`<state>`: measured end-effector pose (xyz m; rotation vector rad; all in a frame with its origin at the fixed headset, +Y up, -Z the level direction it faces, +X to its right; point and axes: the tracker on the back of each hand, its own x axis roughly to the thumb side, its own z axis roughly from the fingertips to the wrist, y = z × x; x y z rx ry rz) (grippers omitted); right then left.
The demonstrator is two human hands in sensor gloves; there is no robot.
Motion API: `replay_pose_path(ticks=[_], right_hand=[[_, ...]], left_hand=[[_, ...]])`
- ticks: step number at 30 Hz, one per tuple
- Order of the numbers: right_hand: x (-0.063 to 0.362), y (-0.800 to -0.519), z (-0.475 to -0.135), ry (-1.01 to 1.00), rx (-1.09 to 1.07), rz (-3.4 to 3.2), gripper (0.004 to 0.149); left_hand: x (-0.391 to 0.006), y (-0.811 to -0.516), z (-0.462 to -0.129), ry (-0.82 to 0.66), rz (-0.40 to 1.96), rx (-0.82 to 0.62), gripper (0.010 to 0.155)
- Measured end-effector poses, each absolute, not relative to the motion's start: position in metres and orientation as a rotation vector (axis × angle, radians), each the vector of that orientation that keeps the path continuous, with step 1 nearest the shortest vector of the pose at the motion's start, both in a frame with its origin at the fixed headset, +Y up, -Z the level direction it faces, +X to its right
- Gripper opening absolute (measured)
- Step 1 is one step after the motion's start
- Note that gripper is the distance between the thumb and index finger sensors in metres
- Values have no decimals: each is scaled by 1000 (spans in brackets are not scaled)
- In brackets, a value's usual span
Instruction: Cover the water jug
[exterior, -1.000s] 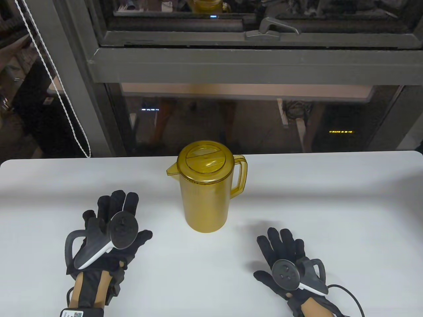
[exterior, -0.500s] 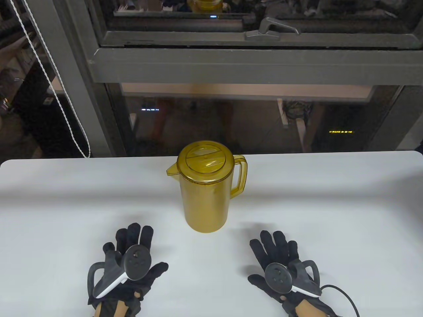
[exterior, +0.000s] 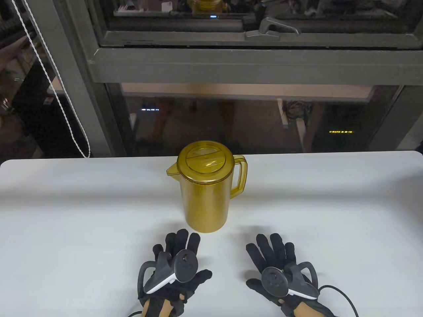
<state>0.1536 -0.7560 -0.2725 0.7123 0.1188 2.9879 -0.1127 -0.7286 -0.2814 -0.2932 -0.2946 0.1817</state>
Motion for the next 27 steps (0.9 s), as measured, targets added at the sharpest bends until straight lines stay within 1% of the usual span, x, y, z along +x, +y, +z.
replay_pose_path(ticks=[9, 17, 27], right_hand=[[152, -760, -272, 146, 728, 2992, 95], [147, -766, -270, 183, 753, 3009, 95], [147, -766, -270, 204, 755, 3007, 94]], left_hand=[[-107, -750, -282, -326, 190, -329, 93], [-100, -753, -273, -356, 175, -329, 93], [-102, -752, -271, -341, 179, -323, 93]])
